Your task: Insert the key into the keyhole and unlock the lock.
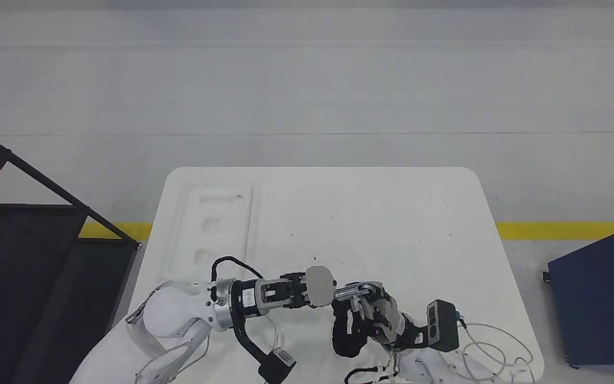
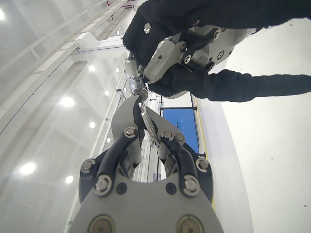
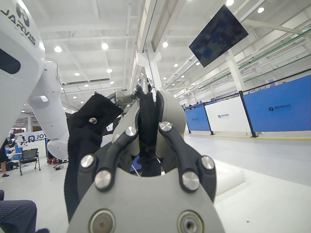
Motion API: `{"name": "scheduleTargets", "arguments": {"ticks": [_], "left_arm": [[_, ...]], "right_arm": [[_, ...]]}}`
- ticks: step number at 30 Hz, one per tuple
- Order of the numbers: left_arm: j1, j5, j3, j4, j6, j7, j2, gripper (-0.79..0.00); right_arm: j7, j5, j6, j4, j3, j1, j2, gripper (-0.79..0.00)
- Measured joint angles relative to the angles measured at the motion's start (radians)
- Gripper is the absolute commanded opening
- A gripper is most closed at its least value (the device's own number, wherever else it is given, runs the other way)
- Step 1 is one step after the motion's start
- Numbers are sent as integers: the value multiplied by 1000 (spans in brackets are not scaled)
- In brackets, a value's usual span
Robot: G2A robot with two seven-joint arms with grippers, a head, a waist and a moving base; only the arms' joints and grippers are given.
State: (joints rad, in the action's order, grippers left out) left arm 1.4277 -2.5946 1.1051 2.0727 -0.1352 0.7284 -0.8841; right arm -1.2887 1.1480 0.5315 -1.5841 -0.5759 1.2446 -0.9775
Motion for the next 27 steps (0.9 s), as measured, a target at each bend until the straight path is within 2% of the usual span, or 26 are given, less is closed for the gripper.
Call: {"name": "scheduleTargets", "arguments": {"ticks": [11, 27], "left_arm": [[11, -191, -25, 14, -47, -102, -10, -785], [7, -106, -26, -4, -63, -77, -23, -785]], "right_arm": [[0, 0, 0, 0, 0, 0, 0, -785], [0, 0, 0, 0, 0, 0, 0, -785]]}}
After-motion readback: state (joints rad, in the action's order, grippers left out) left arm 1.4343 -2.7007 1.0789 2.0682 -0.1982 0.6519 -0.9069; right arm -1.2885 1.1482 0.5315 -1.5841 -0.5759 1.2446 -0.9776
